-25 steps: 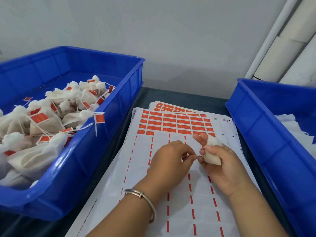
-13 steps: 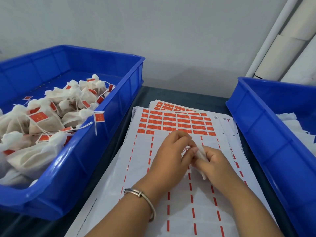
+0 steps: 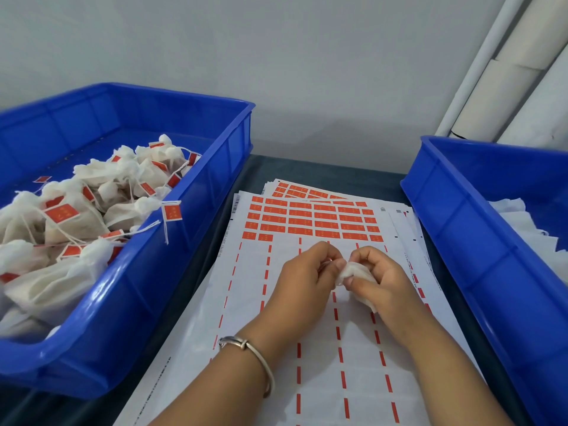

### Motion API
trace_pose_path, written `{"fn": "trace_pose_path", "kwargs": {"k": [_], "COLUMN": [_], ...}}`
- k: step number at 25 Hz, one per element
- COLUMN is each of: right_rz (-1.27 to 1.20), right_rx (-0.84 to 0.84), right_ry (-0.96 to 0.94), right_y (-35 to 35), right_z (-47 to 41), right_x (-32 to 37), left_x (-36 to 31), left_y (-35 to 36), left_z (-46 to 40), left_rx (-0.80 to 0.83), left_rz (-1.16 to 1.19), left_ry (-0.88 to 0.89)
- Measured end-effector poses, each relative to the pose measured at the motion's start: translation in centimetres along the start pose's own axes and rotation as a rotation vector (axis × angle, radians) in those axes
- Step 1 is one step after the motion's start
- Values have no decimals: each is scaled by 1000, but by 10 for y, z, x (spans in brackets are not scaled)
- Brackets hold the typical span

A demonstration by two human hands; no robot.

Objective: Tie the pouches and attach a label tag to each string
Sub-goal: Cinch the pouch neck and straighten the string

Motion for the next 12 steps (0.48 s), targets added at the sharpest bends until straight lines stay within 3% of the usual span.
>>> {"fn": "trace_pose_path", "kwargs": {"k": [4,12], "right_rz": [28,112], "right_rx": [37,32], "right_ry": [-39,-106], "right_y": [4,5], "right_z": [0,2], "right_x": [3,6], "left_x": [5,18], "left_y": [-4,0], "left_z": [0,-2], "left_rx": [-66,-39], "left_rz": [64,322], "left_ry": [-59,-214]}}
Point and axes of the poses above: each hand's wrist, its own z-axis away from the middle knuckle, its own y-axis out of the palm, x = y × z, the point moved 9 cm from there along -z, towards the middle knuckle, and after that the axes turned 8 degrees about z, right-handed, at the moved point
